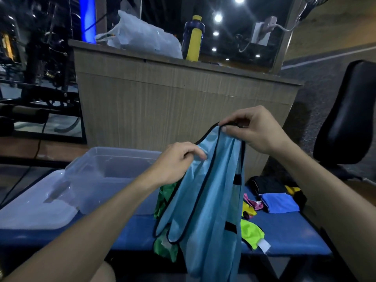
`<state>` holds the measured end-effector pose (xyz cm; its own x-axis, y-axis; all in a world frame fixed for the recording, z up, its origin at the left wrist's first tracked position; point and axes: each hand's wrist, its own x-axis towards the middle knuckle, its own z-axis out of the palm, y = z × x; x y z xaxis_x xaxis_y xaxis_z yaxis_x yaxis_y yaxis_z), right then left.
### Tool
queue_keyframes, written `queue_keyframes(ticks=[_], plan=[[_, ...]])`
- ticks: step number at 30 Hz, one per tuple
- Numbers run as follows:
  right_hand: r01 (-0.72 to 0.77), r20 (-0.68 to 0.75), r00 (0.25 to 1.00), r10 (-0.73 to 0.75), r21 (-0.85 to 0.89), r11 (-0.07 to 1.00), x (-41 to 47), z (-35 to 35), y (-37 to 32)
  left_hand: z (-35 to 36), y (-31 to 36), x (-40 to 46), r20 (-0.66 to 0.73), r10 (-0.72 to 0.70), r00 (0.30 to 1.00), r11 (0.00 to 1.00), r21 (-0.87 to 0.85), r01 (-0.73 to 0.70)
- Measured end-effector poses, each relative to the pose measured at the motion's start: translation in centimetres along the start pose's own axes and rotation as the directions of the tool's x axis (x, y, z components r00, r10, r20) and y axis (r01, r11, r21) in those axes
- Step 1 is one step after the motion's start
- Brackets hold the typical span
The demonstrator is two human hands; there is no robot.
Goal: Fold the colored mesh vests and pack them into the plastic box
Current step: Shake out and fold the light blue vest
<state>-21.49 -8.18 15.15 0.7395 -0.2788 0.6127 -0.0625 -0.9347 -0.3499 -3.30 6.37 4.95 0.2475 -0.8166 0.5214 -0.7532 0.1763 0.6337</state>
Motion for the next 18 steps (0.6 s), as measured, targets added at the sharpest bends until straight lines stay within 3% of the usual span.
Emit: queue_keyframes(ticks=[4,10,18], plan=[[-0.051,-0.011,0.999,0.052,0.12,0.991,0.2,0.7,0.1,1.2,1.0,0.1,-0.005,-0.011,1.0,0.996,0.085,0.012],[-0.09,0.037,0.996,0.083,0.261,0.961,-0.3,1.1,0.4,2.7,1.5,0.6,-0.187,0.047,0.981,0.97,0.244,0.0],[-0.219,0.378,0.916,0.133,0.195,0.956,-2.2,1.1,2.3,1.3,-0.2,0.8,0.038,0.071,0.997,0.993,0.095,-0.075]])
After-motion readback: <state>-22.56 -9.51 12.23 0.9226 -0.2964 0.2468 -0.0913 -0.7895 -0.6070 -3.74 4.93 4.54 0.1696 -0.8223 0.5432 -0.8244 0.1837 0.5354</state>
